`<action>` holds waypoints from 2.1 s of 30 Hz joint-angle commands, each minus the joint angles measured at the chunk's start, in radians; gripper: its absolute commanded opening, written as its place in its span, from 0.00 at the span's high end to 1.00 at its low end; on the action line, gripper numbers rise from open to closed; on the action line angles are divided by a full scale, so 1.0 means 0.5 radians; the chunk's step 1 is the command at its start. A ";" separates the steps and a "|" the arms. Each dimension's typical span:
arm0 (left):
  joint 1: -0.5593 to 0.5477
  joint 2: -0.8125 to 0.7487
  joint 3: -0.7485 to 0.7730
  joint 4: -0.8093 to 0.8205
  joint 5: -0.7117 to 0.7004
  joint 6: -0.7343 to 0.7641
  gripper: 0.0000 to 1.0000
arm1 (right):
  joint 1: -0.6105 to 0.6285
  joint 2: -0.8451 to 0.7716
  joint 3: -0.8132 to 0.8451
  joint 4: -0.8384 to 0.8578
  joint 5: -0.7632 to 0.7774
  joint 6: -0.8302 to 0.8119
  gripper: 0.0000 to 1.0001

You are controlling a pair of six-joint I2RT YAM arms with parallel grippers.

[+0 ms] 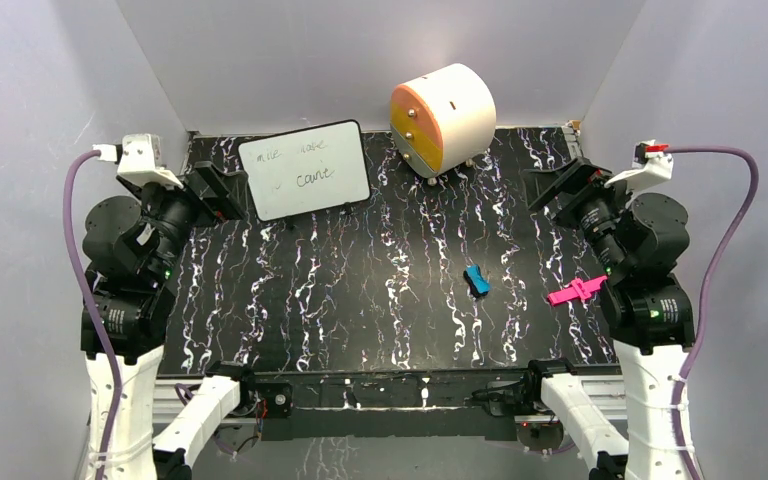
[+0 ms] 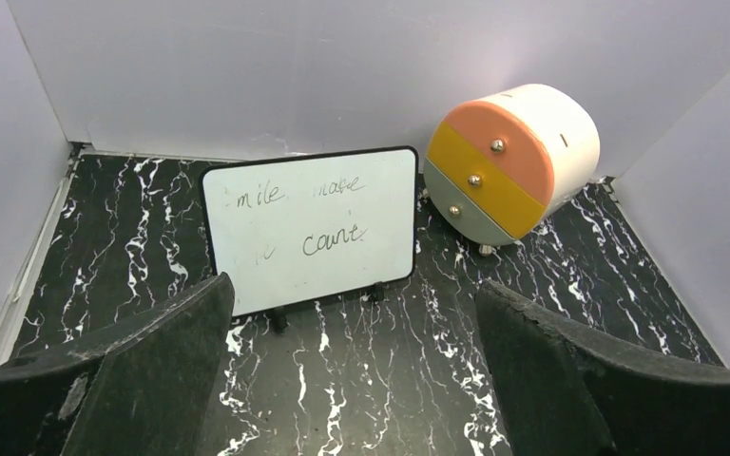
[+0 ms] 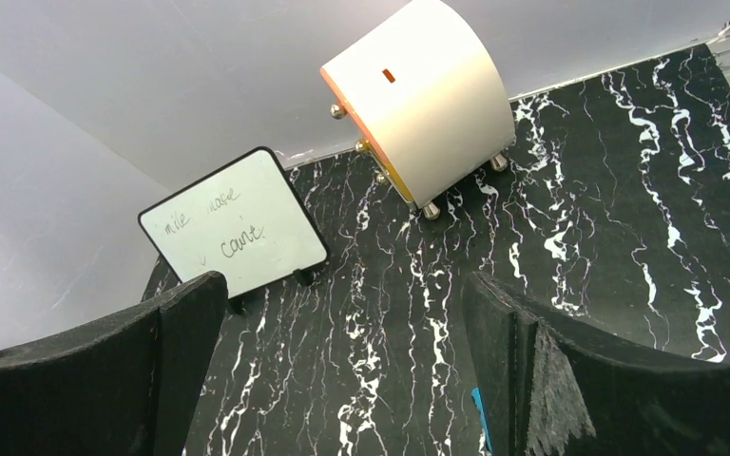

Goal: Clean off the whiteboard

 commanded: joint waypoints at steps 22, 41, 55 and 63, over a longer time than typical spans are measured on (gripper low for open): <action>-0.004 0.314 -0.326 0.451 -0.028 -0.072 0.02 | 0.001 0.111 -0.284 0.309 -0.245 0.061 0.06; 0.691 1.209 -0.415 1.425 1.054 -0.419 0.05 | 0.003 0.261 -0.454 0.422 -0.597 -0.079 0.05; 1.040 1.936 -0.462 2.248 1.854 -0.622 0.17 | 0.000 0.285 -0.453 0.420 -0.602 -0.065 0.05; 1.044 2.364 -0.288 2.785 1.971 -0.871 0.29 | 0.002 0.301 -0.427 0.420 -0.605 -0.022 0.05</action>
